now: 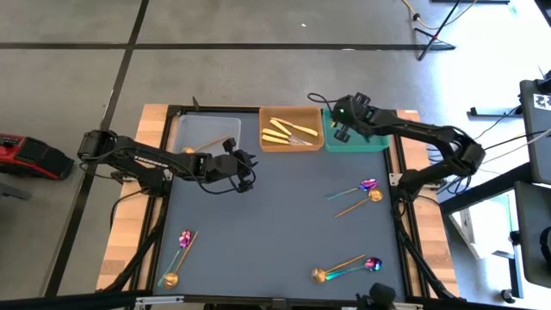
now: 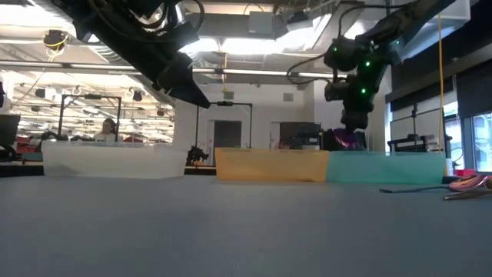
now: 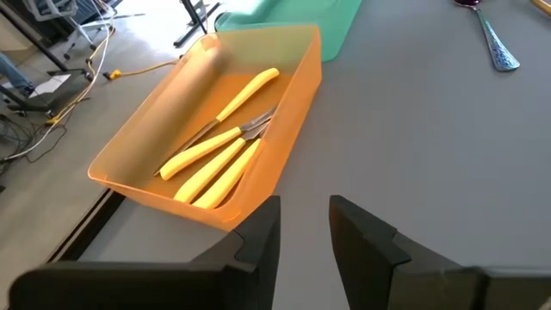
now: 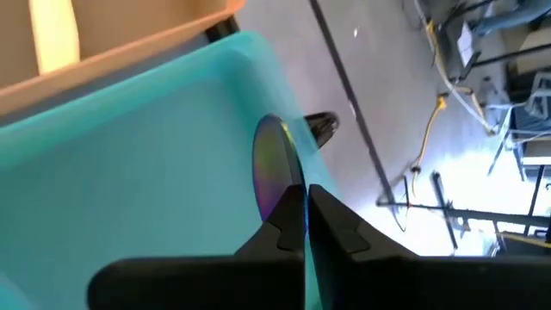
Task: Sort silverware by color (type)
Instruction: Put the blue spoon into the blue bin
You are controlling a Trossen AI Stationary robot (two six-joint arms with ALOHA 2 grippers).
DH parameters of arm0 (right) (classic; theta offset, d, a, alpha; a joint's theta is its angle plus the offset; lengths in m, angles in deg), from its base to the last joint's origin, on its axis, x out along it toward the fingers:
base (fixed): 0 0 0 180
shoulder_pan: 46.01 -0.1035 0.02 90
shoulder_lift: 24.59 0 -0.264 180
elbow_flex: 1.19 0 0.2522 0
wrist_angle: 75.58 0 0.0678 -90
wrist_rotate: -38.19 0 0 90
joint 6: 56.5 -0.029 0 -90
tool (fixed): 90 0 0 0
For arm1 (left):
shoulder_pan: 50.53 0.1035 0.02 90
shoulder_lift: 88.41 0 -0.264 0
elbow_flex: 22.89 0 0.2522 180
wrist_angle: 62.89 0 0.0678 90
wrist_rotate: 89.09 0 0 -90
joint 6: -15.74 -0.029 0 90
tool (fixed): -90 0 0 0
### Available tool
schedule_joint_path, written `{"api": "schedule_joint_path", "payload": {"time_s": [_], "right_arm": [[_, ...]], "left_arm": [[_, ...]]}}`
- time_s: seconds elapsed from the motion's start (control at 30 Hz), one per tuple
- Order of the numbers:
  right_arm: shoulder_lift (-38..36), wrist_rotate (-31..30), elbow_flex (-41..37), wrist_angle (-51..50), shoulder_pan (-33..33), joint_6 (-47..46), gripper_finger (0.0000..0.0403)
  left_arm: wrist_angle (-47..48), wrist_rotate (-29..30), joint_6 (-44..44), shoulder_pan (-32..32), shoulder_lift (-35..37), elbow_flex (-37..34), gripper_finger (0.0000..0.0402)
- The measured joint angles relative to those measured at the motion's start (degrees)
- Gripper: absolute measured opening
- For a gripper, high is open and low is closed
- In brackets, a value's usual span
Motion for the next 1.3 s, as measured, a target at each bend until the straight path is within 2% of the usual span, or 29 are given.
{"api": "schedule_joint_path", "payload": {"time_s": [0.2,0.4,0.5,0.7,0.83,1.07,1.3], "right_arm": [[2.2,0.0,0.0,0.1,0.0,-3.6,0.0012],[1.7,-1.2,0.1,0.8,-0.2,-3.7,0.0091],[0.6,-2.6,1.2,-2.4,-1.6,-5.8,0.0134],[-3.5,-1.3,4.7,-12.1,-9.6,-11.0,0.0182],[-7.0,3.1,5.2,-18.5,-16.5,-15.5,0.0188],[-9.6,15.0,5.2,-30.4,-25.8,-21.2,0.0178],[-9.6,21.5,0.6,-31.4,-29.5,-21.2,0.017]], "left_arm": [[0.0,0.0,0.0,0.0,0.0,0.0,0.0096],[0.0,0.0,0.1,0.0,0.0,0.0,0.0096],[0.0,0.0,0.1,0.0,0.0,0.0,0.0096],[0.0,0.0,0.3,-0.1,0.0,0.0,0.0096],[0.0,0.0,1.6,-0.1,0.0,0.0,0.0096],[0.0,-0.3,2.8,-1.8,0.0,0.0,0.0096],[-3.5,-3.2,3.2,-4.5,0.0,0.0,0.0096]]}}
